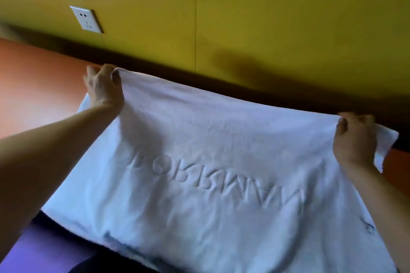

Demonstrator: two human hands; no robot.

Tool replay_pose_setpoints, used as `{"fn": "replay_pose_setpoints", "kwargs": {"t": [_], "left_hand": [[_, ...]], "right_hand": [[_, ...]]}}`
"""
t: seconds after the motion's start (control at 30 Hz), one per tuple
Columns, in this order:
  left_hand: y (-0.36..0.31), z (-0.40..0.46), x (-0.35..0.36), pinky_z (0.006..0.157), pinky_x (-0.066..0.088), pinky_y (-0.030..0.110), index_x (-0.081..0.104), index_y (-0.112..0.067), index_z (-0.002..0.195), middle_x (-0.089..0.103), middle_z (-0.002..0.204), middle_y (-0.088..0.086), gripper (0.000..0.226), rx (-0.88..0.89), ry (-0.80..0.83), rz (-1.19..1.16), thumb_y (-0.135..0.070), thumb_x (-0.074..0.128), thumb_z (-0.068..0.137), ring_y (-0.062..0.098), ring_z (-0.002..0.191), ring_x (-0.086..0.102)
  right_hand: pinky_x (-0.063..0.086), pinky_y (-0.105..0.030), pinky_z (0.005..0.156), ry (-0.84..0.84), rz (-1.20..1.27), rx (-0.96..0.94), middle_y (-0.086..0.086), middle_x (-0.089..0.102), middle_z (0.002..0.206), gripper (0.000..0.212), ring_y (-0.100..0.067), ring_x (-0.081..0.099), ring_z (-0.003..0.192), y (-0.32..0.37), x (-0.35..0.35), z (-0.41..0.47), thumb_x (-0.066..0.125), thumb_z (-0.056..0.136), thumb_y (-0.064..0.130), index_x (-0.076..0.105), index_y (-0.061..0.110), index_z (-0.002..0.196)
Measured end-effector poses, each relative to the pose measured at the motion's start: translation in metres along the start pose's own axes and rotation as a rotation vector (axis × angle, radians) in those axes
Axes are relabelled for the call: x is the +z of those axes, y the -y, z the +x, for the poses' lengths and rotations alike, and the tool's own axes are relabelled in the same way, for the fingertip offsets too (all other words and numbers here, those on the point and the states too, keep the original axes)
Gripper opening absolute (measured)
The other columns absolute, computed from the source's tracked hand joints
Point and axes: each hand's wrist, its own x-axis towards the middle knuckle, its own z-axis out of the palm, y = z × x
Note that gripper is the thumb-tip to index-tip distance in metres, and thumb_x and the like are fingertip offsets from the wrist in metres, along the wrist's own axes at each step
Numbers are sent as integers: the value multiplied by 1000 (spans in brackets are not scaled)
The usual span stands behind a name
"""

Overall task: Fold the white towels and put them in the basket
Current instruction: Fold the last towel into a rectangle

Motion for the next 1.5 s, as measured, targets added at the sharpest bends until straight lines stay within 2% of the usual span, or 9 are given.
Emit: {"fn": "replay_pose_setpoints", "kwargs": {"t": [0.1, 0.27, 0.37, 0.47, 0.57, 0.8, 1.07, 1.27, 1.5], "left_hand": [[-10, 12, 29, 98, 37, 41, 64, -12, 124, 49, 122, 26, 30, 94, 44, -38, -12, 54, 95, 44, 114, 48], [-15, 16, 52, 120, 24, 50, 8, -38, 159, -2, 165, 21, 102, 32, 330, 69, -15, 75, 85, 43, 150, 9], [-7, 3, 48, 115, 30, 53, 17, -32, 157, 4, 164, 18, 91, 35, 266, 143, -15, 73, 87, 46, 144, 19], [4, -12, 38, 102, 38, 55, 46, -13, 133, 40, 142, 24, 49, 71, 115, 244, -20, 69, 90, 46, 122, 41], [11, -29, 36, 95, 40, 54, 61, -5, 110, 54, 124, 26, 22, 203, 293, 306, -22, 59, 97, 47, 113, 47], [14, -12, 61, 109, 30, 52, 39, -24, 151, 35, 158, 10, 54, 246, 513, 479, -29, 46, 97, 39, 136, 38], [3, 29, 105, 117, 17, 57, 25, -33, 155, 10, 168, 6, 56, 160, 581, 510, -45, 30, 100, 38, 150, 16], [-23, -6, 107, 120, 13, 55, 23, -21, 158, 18, 166, 13, 59, 141, 551, 475, -42, 29, 102, 37, 151, 16], [-52, -78, 56, 86, 44, 57, 59, -14, 119, 56, 120, 28, 33, 439, 197, 199, -31, 37, 101, 52, 101, 52]], "right_hand": [[46, -53, 88, 35, -32, 24, -34, 53, 109, 28, -48, 51, 102, -16, 32, 15, 48, 96, 7, 65, 2, 117], [42, -54, 101, 97, 16, 11, -34, 47, 127, 41, -48, 46, 119, -28, 54, 21, 53, 93, 17, 55, 8, 133], [41, -52, 99, 110, 9, -20, -28, 44, 138, 50, -43, 44, 124, -29, 48, 4, 48, 90, 28, 50, 13, 137], [48, -52, 87, 137, -73, -130, -23, 56, 129, 48, -44, 55, 114, -32, 36, -21, 47, 87, 32, 55, 12, 130], [50, -47, 88, 186, -74, -134, -21, 63, 126, 47, -41, 60, 111, -42, 28, -42, 45, 90, 32, 60, 7, 127], [48, -41, 91, 148, -49, -97, -14, 65, 126, 47, -34, 58, 113, -52, 35, -46, 42, 91, 39, 59, 16, 128], [48, -51, 96, 137, -41, -69, -11, 61, 129, 48, -36, 55, 116, -69, 52, -42, 40, 92, 46, 55, 23, 132], [47, -49, 93, 119, -63, -77, -13, 62, 130, 46, -38, 57, 117, -49, 42, -44, 44, 89, 35, 58, 18, 130], [38, -44, 99, 207, 0, 15, -7, 58, 136, 44, -34, 52, 124, -35, 26, -50, 50, 88, 28, 58, 19, 130]]}}
